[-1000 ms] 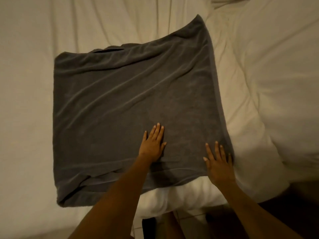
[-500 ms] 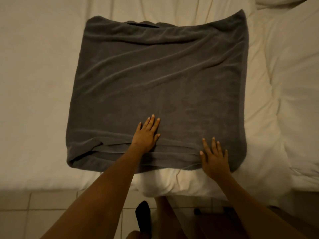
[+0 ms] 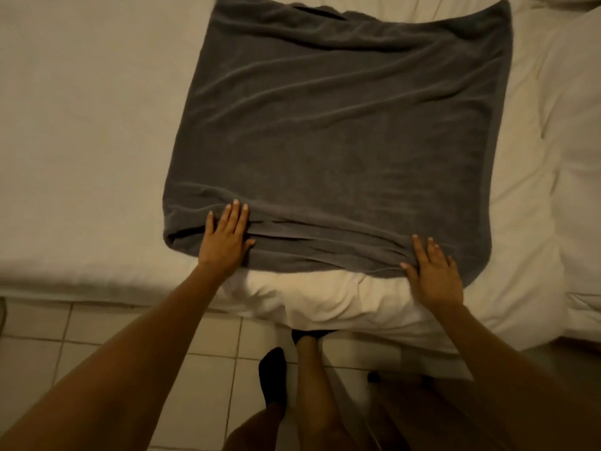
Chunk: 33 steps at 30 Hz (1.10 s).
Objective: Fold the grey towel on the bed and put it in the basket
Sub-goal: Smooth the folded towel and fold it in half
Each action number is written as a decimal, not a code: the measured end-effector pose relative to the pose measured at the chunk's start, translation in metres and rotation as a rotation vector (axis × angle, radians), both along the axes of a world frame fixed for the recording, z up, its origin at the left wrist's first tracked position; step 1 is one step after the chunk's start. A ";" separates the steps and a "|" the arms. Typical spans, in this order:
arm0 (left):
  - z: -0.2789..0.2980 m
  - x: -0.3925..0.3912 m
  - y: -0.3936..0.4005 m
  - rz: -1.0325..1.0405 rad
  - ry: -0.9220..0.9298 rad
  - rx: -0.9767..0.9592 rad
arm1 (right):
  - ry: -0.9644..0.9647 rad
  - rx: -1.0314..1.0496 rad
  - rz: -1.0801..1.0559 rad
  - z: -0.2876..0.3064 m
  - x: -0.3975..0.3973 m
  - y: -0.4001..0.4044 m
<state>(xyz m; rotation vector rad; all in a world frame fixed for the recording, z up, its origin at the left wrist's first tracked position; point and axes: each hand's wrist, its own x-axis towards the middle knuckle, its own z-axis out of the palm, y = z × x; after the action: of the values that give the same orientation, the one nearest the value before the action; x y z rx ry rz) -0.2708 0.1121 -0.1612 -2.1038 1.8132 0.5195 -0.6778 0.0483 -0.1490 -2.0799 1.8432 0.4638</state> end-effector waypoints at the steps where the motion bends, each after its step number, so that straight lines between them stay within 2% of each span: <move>1: 0.000 0.006 0.004 -0.004 -0.032 0.007 | 0.014 -0.025 0.014 0.000 -0.004 -0.001; 9: 0.004 0.029 0.004 -0.007 -0.170 0.005 | 0.108 -0.327 0.111 0.000 -0.018 -0.004; 14: 0.006 0.033 -0.014 -0.070 -0.240 -0.003 | 0.087 -0.401 0.140 -0.014 -0.031 0.001; 19: 0.005 -0.001 -0.030 -0.114 -0.186 -0.086 | 0.043 -0.449 0.168 -0.022 -0.028 0.005; 23: 0.007 -0.010 -0.021 -0.081 -0.230 -0.056 | 0.014 -0.396 0.222 -0.019 -0.010 0.003; 29: 0.019 0.022 -0.016 -0.085 -0.323 -0.082 | 0.043 -0.293 0.224 -0.011 0.023 -0.015; 33: 0.024 0.025 -0.004 -0.188 -0.286 -0.139 | -0.082 -0.242 0.442 -0.005 0.081 -0.003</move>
<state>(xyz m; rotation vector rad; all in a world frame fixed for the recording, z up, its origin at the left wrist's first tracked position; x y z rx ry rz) -0.2457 0.1083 -0.1372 -1.9458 1.8946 0.0425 -0.5966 0.0448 -0.1536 -2.6400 1.4491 0.2588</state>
